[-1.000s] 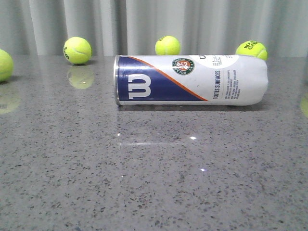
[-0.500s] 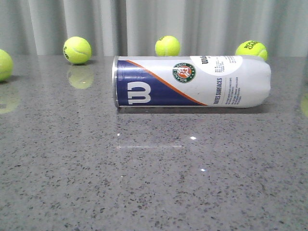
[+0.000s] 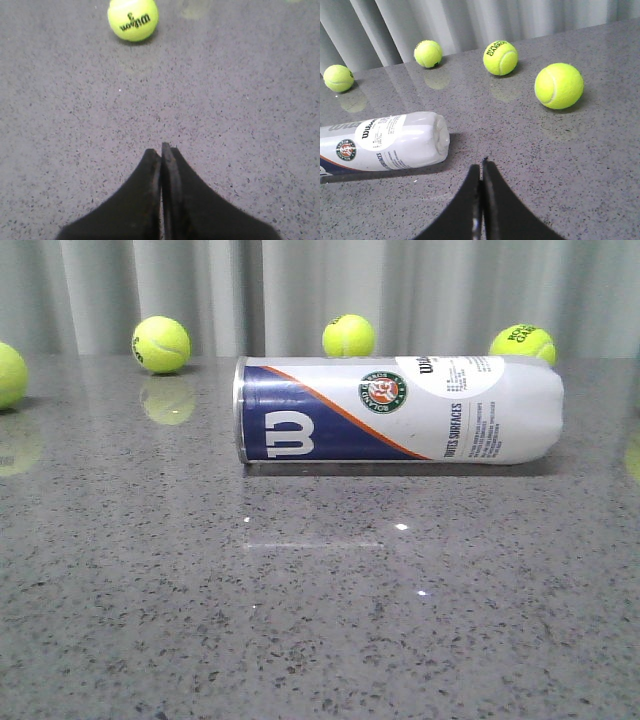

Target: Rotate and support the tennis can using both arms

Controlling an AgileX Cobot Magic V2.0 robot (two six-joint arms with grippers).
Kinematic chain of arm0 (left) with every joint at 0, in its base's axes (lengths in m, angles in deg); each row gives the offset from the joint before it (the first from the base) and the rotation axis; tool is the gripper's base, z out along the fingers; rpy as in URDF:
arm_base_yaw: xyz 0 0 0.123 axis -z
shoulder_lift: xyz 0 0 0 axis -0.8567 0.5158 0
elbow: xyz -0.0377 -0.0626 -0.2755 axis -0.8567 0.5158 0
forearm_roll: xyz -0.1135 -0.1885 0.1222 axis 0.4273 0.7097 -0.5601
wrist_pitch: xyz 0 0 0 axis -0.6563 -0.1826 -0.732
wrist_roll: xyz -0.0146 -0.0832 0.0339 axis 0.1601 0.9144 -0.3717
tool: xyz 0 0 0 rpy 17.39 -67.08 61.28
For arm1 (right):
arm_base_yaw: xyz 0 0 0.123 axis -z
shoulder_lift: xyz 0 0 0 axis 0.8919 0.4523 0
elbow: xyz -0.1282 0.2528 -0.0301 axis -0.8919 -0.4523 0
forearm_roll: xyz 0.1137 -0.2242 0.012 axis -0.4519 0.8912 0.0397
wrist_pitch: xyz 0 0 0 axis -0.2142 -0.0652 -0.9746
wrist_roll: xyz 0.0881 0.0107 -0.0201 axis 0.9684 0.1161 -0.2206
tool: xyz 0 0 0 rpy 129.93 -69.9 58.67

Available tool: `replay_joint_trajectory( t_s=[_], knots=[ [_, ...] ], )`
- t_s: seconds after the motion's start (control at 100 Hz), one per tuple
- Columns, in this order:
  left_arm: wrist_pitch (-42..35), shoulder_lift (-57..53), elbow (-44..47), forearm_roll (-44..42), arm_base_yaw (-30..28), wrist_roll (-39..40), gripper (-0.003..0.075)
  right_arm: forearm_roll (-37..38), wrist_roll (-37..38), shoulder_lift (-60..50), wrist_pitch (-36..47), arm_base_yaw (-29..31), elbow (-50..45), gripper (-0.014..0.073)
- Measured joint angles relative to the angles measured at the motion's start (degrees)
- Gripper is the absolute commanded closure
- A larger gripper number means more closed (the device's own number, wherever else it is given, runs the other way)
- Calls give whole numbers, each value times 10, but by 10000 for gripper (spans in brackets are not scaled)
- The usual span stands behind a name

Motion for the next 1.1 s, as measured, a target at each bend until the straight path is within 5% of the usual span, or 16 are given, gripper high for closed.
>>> replay_joint_trajectory(
  t_s=[0.11,0.23,0.33,0.71,1.1],
  knots=[
    [23,63,-35,0,0,0,594,0,0,0,0,0,0,659],
    [33,117,-64,3,0,0,297,0,0,0,0,0,0,659],
    [34,151,-85,4,0,0,139,0,0,0,0,0,0,659],
    [61,278,-169,156,0,-18,174,0,0,0,0,0,0,659],
    [223,471,-259,515,0,-216,174,0,1,0,0,0,0,659]
  ],
)
